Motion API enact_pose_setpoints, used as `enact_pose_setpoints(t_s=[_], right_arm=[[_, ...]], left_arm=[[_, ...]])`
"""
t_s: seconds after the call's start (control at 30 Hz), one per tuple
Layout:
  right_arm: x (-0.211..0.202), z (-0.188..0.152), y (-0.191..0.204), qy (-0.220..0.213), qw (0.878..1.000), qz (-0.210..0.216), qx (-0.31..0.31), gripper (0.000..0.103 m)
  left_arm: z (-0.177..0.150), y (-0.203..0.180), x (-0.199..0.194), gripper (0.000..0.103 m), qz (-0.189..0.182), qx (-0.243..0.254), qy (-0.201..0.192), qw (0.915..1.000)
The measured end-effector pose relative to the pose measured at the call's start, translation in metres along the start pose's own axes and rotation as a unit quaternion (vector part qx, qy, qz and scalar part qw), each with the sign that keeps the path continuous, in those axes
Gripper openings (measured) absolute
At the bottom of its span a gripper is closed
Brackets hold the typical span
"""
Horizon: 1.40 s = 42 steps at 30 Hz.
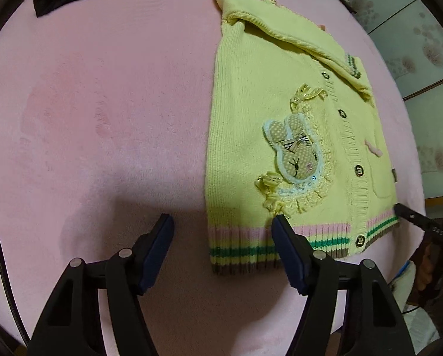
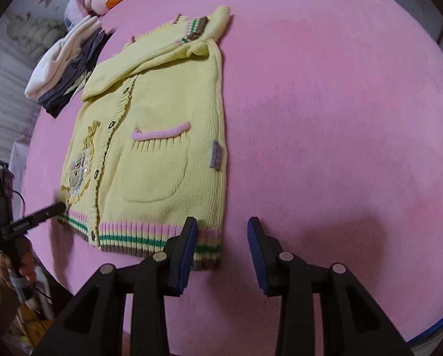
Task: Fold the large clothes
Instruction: 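Withdraw both grippers from the folded cardigan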
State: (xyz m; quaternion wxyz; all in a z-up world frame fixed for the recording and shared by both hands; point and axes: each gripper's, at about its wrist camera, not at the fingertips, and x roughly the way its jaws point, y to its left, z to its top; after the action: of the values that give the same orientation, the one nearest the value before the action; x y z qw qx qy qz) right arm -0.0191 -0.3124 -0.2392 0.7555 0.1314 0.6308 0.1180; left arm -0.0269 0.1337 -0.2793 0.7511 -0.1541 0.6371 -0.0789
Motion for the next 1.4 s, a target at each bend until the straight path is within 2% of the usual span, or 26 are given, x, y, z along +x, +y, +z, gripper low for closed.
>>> enact_pose_setpoints(t_s=[0.1, 0.17, 0.27, 0.3, 0.33, 0.47, 0.57, 0.7, 0.87, 0.97, 1.07, 1.1, 1.13, 1.17, 1.2, 1.23, 1.3, 1.4], right_arm=[[0.01, -0.001, 0.006, 0.002, 1.0, 0.015, 0.009, 0.036], [0.01, -0.002, 0.015, -0.001, 1.0, 0.028, -0.002, 0.037], [0.012, -0.007, 0.03, -0.001, 0.999, 0.019, -0.033, 0.035], [0.013, -0.008, 0.033, -0.001, 0.999, 0.017, -0.04, 0.029], [0.015, -0.008, 0.036, 0.003, 0.999, 0.021, -0.046, 0.014], [0.005, -0.007, 0.045, -0.009, 0.998, 0.01, -0.054, 0.011], [-0.016, -0.006, 0.046, -0.022, 0.999, 0.012, -0.047, 0.01], [-0.034, -0.006, 0.049, -0.025, 0.999, 0.022, -0.04, 0.01], [-0.013, -0.015, 0.046, -0.004, 0.999, 0.007, -0.041, 0.01], [0.007, -0.02, 0.039, 0.003, 0.999, -0.002, -0.035, 0.01], [0.011, -0.021, 0.039, -0.003, 0.999, -0.005, -0.044, 0.013], [0.009, -0.02, 0.04, -0.004, 0.999, -0.007, -0.049, 0.015], [0.005, -0.02, 0.042, -0.008, 0.998, -0.008, -0.054, 0.019], [0.001, -0.02, 0.044, -0.014, 0.998, -0.016, -0.063, 0.021], [-0.007, -0.019, 0.048, -0.025, 0.996, -0.028, -0.08, 0.024], [-0.013, -0.018, 0.049, -0.034, 0.995, -0.032, -0.092, 0.025], [-0.029, -0.018, 0.054, -0.055, 0.99, -0.035, -0.127, 0.025], [-0.045, -0.021, 0.059, -0.082, 0.978, -0.062, -0.182, 0.033]], left_arm=[[-0.001, 0.001, 0.004, 0.066, -0.018, -0.004, -0.001, 0.9998], [-0.003, 0.0, 0.002, 0.047, -0.04, 0.001, 0.002, 0.9992], [-0.005, -0.008, 0.009, 0.032, -0.05, 0.006, 0.005, 0.9987], [-0.005, -0.009, 0.012, 0.027, -0.05, 0.001, 0.004, 0.9988], [-0.006, -0.007, 0.013, 0.01, -0.049, -0.008, 0.004, 0.9988], [-0.005, -0.016, 0.002, 0.008, -0.028, -0.019, -0.005, 0.9994], [-0.004, -0.024, -0.021, 0.008, -0.006, -0.012, -0.016, 0.9998], [-0.003, -0.022, -0.036, 0.008, 0.001, -0.019, -0.009, 0.9998], [-0.013, -0.011, -0.02, 0.008, 0.026, -0.015, 0.016, 0.9994], [-0.012, -0.012, -0.003, 0.01, 0.027, -0.016, 0.016, 0.9994], [-0.01, -0.013, -0.003, 0.017, 0.026, 0.002, 0.007, 0.9996], [-0.01, -0.013, -0.006, 0.023, 0.028, 0.011, 0.005, 0.9995], [-0.01, -0.015, -0.011, 0.035, 0.035, 0.029, 0.001, 0.999], [-0.01, -0.016, -0.015, 0.051, 0.042, 0.04, -0.005, 0.9983], [-0.011, -0.018, -0.023, 0.057, 0.053, 0.058, -0.02, 0.9968], [-0.011, -0.018, -0.028, 0.06, 0.058, 0.068, -0.03, 0.9955], [-0.012, -0.022, -0.042, 0.06, 0.072, 0.112, -0.057, 0.9895], [-0.012, -0.03, -0.051, 0.06, 0.109, 0.18, -0.08, 0.9743]])
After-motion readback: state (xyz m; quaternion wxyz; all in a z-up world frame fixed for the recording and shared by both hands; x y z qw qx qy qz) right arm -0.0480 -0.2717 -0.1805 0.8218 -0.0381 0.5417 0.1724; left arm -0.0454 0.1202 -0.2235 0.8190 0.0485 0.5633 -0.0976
